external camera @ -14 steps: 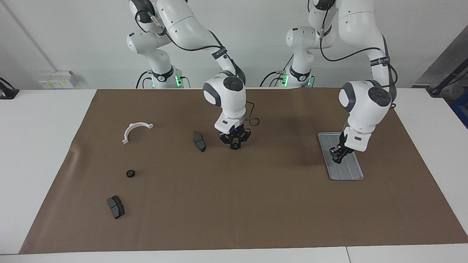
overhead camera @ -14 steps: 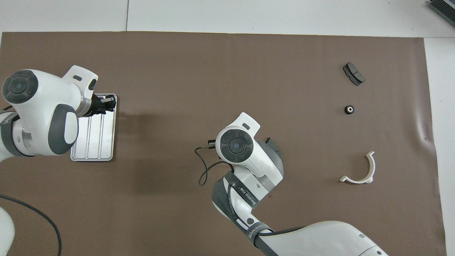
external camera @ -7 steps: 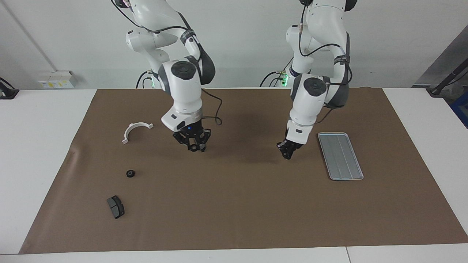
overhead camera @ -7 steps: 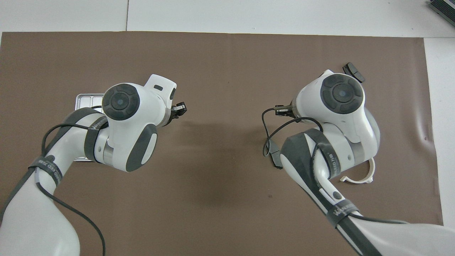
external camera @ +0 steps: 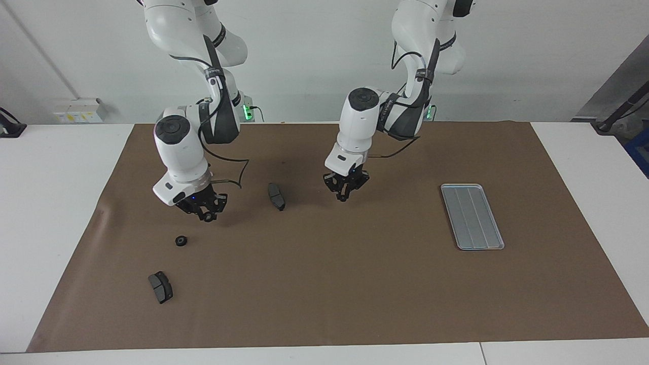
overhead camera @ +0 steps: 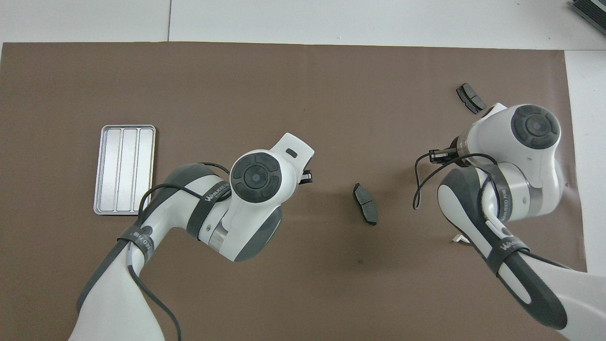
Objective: Place bearing gear from tray to pile
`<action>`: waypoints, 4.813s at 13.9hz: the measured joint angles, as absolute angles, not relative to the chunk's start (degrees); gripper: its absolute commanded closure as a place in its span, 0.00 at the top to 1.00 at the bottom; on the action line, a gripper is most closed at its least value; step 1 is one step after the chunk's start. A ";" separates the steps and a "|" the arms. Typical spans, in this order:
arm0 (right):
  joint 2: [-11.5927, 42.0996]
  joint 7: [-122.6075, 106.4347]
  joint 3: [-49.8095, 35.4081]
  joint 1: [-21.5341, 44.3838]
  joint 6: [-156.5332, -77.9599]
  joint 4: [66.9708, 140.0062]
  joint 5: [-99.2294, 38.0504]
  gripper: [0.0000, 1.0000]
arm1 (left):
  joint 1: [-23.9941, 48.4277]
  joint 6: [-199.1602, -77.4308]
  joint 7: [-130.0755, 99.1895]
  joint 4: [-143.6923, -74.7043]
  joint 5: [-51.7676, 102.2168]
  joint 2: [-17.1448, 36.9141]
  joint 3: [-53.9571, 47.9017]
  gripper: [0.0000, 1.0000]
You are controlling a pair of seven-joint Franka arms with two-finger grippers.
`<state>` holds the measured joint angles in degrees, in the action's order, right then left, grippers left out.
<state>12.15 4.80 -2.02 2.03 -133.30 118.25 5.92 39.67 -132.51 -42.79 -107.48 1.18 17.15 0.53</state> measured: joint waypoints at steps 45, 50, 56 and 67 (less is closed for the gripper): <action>30.61 38.85 -3.74 32.90 -131.71 98.62 5.70 0.73 | 2.00 -95.33 4.66 -97.12 0.69 -3.10 2.30 1.00; 30.05 38.85 -3.74 33.18 -131.87 98.95 5.71 0.33 | 4.24 -96.50 4.36 -97.12 0.69 -3.10 1.06 1.00; 29.78 39.88 -3.65 33.19 -132.77 98.97 5.71 0.00 | 4.51 -97.19 4.29 -97.13 0.69 -3.10 1.06 1.00; 17.37 27.97 -2.27 19.04 -122.24 97.82 5.71 0.00 | 4.18 -97.12 4.30 -97.20 0.69 -3.10 1.51 1.00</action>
<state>17.37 27.97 -2.27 19.04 -122.24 97.82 5.71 4.18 -97.12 4.30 -97.20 0.69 -3.10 1.51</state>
